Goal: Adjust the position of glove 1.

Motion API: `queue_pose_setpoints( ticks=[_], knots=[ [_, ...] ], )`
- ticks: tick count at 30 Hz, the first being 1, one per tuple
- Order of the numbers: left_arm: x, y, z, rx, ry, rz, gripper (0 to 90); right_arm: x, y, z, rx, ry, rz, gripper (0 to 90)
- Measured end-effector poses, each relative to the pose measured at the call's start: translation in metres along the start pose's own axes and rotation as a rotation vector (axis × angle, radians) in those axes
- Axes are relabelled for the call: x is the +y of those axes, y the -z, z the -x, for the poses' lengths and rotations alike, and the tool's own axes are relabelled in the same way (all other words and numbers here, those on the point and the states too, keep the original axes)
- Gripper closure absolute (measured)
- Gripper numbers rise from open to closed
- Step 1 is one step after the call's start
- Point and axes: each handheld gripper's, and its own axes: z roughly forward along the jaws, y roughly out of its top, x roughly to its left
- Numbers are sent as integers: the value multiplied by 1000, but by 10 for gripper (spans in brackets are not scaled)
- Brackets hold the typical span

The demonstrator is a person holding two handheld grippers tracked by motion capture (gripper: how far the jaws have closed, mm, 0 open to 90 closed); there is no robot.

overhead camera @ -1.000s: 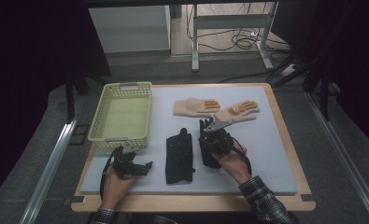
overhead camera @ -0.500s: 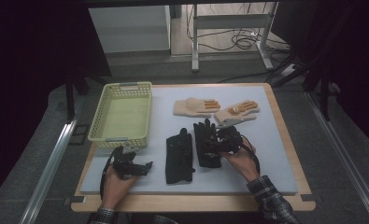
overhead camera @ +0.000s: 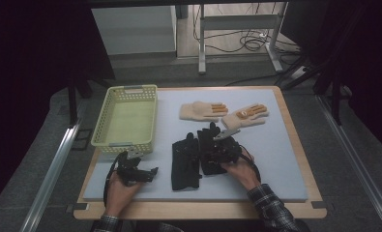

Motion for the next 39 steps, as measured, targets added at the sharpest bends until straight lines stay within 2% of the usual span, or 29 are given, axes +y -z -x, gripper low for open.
queue_pose_setpoints(
  ticks=[5, 8, 12, 17, 27, 28, 33, 39],
  knots=[
    [0, 0, 0, 0, 0, 0, 29, -1, 2, -1, 4, -43, 1, 753],
    [0, 0, 0, 0, 0, 0, 29, -4, 3, 1, 20, -88, 19, 801],
    [0, 0, 0, 0, 0, -1, 29, -3, 5, -1, 3, -82, 21, 812],
    [0, 0, 0, 0, 1, -1, 29, -1, 14, -3, -14, -72, 56, 815],
    [0, 0, 0, 0, -4, -1, 29, 12, 43, -5, 2, -89, 104, 815],
    [0, 0, 0, 0, -4, -1, 29, 15, 51, -7, 19, -100, 113, 814],
    [0, 0, 0, 0, 1, 3, 29, 24, 63, -20, 54, -112, 137, 813],
    [0, 0, 0, 0, 1, 4, 29, 34, 58, -48, 89, -94, 132, 811]
  ],
)
